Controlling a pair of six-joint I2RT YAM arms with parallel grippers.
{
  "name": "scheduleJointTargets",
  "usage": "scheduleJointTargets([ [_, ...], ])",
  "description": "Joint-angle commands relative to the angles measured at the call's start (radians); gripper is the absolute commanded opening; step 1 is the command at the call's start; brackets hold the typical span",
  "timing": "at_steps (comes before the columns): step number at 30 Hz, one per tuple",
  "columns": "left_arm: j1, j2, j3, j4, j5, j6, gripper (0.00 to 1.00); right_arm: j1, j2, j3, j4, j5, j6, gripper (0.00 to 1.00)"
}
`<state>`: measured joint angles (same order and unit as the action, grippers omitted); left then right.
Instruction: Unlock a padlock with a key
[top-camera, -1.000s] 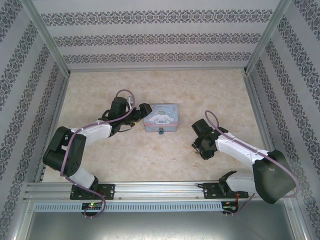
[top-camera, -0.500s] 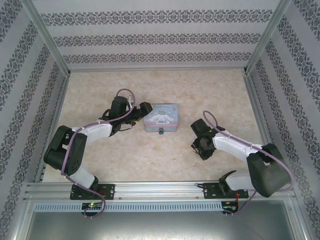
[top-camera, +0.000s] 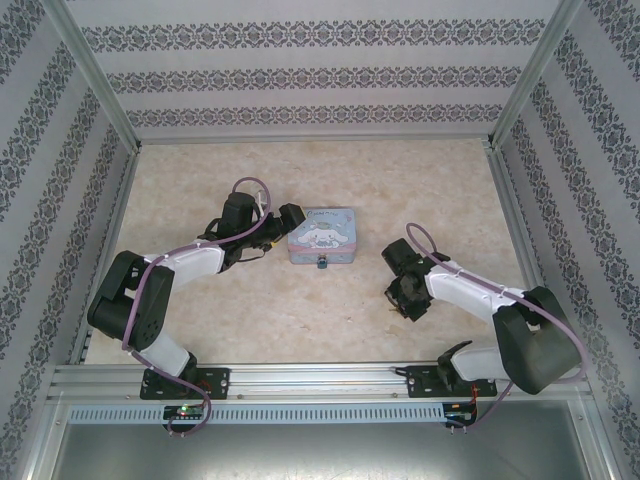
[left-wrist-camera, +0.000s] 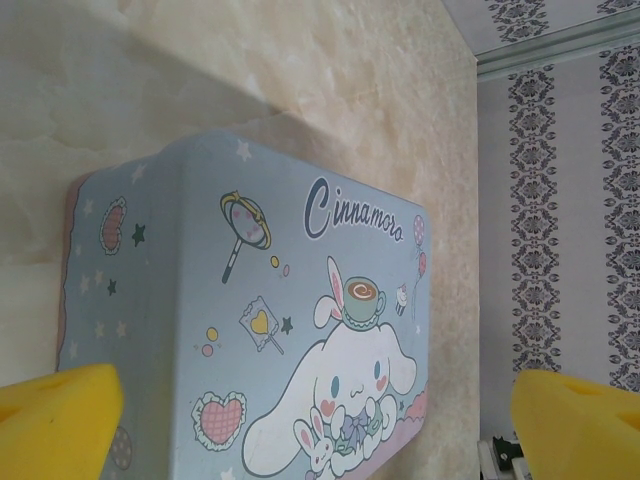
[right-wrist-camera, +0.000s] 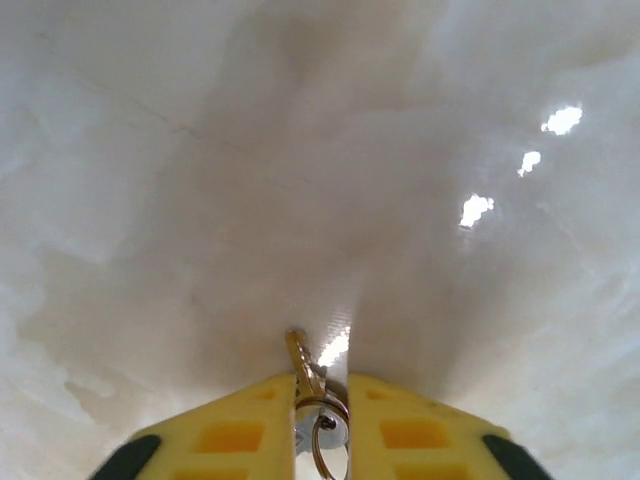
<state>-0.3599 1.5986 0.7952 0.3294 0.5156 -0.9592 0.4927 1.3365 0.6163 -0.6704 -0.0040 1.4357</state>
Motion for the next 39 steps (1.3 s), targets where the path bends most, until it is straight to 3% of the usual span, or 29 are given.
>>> scheduleJointTargets([
  [1,-0.005,-0.014,0.011,0.01,-0.013,0.003,0.99,-0.006,0.043,-0.064,0.135,-0.013,-0.018,0.06],
  [3,-0.005,-0.012,0.009,0.007,-0.011,0.004,0.99,-0.008,0.048,-0.063,0.156,-0.014,-0.059,0.0],
  [11,-0.005,-0.011,0.008,-0.026,-0.027,0.027,0.99,-0.009,-0.006,-0.07,0.202,-0.023,-0.224,0.0],
  [19,-0.004,-0.041,0.035,-0.086,-0.044,0.073,0.99,-0.018,-0.169,-0.096,0.232,-0.052,-0.259,0.0],
  [31,-0.004,-0.092,0.032,-0.142,-0.055,0.106,0.99,-0.026,-0.179,-0.082,0.34,-0.098,-0.366,0.0],
  [34,-0.004,-0.102,0.028,-0.152,-0.055,0.108,0.99,-0.029,-0.139,-0.021,0.331,-0.126,-0.507,0.23],
  [39,-0.004,-0.109,0.034,-0.176,-0.059,0.106,1.0,-0.022,-0.035,0.064,0.298,-0.168,-0.679,0.44],
])
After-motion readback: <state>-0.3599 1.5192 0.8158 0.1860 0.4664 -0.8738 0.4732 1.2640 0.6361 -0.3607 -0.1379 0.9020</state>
